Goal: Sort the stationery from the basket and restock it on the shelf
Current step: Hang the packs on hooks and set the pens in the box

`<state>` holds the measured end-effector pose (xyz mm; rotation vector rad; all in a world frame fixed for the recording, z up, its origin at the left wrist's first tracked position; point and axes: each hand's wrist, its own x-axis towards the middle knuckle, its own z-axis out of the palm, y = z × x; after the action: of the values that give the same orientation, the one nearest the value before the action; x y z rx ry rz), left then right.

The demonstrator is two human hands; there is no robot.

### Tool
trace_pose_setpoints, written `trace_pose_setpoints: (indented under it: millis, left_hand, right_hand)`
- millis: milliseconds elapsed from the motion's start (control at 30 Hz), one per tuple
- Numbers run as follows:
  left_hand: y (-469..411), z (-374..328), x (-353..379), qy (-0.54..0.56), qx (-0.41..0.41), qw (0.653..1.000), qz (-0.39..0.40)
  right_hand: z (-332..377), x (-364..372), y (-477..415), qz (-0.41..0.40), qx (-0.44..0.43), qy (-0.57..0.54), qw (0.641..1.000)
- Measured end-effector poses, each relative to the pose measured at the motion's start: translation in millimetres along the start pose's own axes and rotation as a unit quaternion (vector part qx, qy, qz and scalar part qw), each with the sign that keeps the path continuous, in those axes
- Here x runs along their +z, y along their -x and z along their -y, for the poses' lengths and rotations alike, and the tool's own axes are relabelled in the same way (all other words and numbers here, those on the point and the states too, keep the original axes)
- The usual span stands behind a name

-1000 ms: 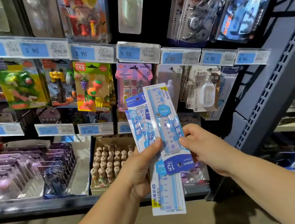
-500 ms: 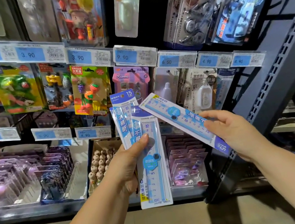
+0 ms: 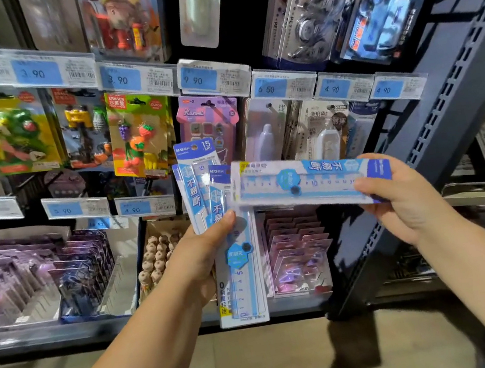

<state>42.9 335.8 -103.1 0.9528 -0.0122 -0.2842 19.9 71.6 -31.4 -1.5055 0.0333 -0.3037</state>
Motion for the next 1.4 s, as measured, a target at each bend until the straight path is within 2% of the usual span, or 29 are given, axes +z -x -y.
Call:
trace_pose_setpoints:
  millis: [133, 300, 433, 600, 700, 900, 967, 1067, 1133, 1200, 1267, 1333, 1400]
  left_hand:
    - [0, 0, -4, -0.025, 0.008, 1.000, -0.010]
    - [4, 10, 1, -0.067, 0.013, 0.997, 0.023]
    - [7, 23, 12, -0.105, 0.008, 0.994, 0.019]
    - [13, 26, 25, -0.052, -0.016, 0.997, 0.060]
    - [14, 25, 33, -0.060, -0.015, 0.994, 0.089]
    - [11, 33, 45, -0.043, 0.008, 0.998, 0.053]
    - [6, 33, 52, -0.042, 0.028, 0.998, 0.042]
    - [-4, 30, 61, -0.033, 0.039, 0.998, 0.036]
    - [-11, 27, 67, -0.028, 0.030, 0.998, 0.054]
    - [-19, 23, 75, -0.030, 0.024, 0.997, 0.073]
    - [-27, 21, 84, -0.046, 0.023, 0.996, 0.072]
    - [-34, 20, 91, -0.077, 0.021, 0.995, 0.064]
    - [-41, 23, 96, -0.105, 0.014, 0.992, 0.070]
  right_hand:
    - [-3, -3, -4, -0.058, -0.007, -0.039, 0.998]
    - [-5, 8, 0, -0.033, 0.002, 0.002, 0.999]
    - [-12, 31, 7, 0.015, 0.020, -0.022, 0.999]
    - [-23, 54, 11, 0.046, -0.007, 0.031, 0.998]
    - [-27, 61, 11, 0.041, -0.018, 0.064, 0.997]
    - [-27, 60, 13, 0.026, -0.005, 0.097, 0.995]
    - [-24, 53, 17, 0.059, 0.034, 0.116, 0.991]
    - [-22, 39, 25, 0.151, 0.088, 0.177, 0.969]
    - [-20, 31, 29, 0.168, 0.100, 0.168, 0.966]
    - [-19, 23, 24, 0.131, 0.103, 0.113, 0.980]
    - [-20, 11, 12, 0.051, 0.087, 0.068, 0.993]
    - [-23, -2, -1, -0.019, 0.066, 0.029, 0.997]
    - [-27, -13, -11, -0.056, 0.045, 0.002, 0.997]
